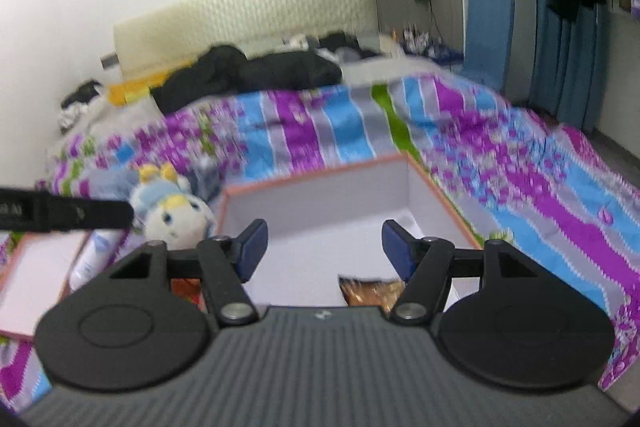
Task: Organize snacks
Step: 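Open the left tool to drop the clear wrapper while the right drops the orange packet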
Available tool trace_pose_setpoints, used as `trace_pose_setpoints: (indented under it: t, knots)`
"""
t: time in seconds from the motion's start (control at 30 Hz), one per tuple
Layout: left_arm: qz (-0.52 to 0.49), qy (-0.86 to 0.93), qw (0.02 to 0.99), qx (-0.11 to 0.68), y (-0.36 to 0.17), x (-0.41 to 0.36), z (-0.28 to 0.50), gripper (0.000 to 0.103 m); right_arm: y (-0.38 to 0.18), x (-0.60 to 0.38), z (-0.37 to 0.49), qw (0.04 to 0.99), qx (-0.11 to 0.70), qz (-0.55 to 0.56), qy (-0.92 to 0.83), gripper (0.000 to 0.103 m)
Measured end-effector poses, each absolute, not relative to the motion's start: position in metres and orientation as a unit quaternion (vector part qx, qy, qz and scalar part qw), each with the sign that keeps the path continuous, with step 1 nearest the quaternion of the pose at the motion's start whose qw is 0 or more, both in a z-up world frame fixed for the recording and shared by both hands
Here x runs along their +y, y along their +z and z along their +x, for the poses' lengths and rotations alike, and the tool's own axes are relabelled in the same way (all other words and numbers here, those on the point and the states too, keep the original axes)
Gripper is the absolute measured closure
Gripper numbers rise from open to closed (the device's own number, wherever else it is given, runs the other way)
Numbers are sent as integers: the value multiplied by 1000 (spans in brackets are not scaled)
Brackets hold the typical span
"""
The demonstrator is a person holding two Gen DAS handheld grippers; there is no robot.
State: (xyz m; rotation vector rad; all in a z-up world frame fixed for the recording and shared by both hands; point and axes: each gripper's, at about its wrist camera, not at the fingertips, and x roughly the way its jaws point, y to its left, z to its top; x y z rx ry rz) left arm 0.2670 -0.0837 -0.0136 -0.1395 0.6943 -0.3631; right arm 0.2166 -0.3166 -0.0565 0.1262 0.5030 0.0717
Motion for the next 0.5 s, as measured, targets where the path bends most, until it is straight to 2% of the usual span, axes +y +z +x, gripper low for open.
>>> trace_pose_setpoints:
  t: [0.17, 0.5]
  knots:
    - [-58, -171, 934, 309, 0, -66, 237, 25, -37, -301, 192, 973, 219, 64, 46, 38]
    - [-42, -151, 947, 282, -5, -26, 175, 23, -47, -270, 129, 974, 197, 90, 65, 38]
